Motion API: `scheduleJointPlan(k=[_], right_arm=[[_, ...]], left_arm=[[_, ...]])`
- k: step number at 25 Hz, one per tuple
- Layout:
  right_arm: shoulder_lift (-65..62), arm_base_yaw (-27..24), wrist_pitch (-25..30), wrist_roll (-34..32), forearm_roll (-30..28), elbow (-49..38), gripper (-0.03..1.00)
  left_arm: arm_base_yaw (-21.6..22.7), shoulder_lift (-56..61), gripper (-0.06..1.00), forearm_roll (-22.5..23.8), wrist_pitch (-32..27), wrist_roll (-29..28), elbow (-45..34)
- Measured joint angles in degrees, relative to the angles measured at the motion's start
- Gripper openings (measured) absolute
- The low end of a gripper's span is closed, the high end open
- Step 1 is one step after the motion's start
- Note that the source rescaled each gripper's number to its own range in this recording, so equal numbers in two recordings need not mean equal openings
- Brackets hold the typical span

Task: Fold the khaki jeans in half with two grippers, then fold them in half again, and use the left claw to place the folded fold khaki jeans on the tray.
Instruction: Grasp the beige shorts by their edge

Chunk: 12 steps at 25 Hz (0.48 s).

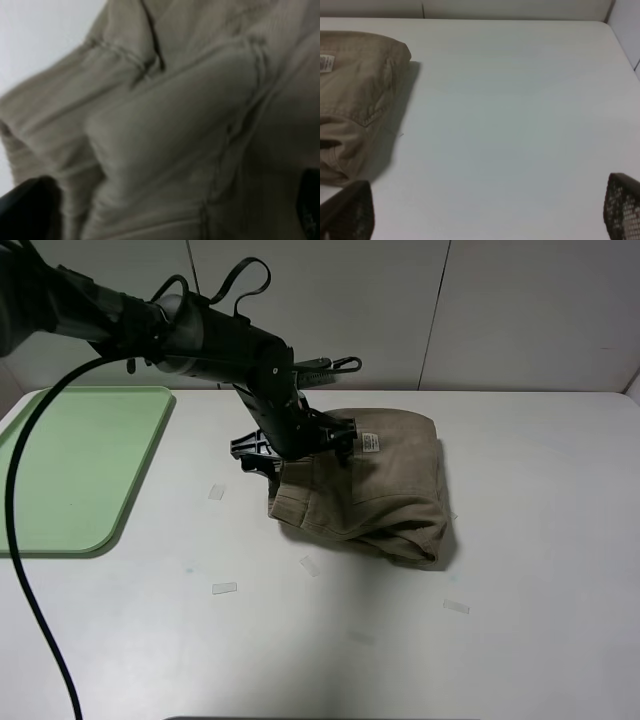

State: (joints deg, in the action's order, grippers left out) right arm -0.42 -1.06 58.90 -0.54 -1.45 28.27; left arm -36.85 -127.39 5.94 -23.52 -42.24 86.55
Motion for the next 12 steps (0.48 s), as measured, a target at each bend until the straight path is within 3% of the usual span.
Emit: scheduleJointPlan(k=[5,12], right_arm=[[0.00,0.00,0.00,0.00,0.00,0.00,1.00],[0.00,0.00,0.00,0.00,0.00,0.00,1.00]], left_arm=[[-1.01,-1.23,1.00,-1.70,-0.56,-0.81,-0.35],[-1.08,-1.15,1.00,-3.58,-9.11,-1.10,0.98]])
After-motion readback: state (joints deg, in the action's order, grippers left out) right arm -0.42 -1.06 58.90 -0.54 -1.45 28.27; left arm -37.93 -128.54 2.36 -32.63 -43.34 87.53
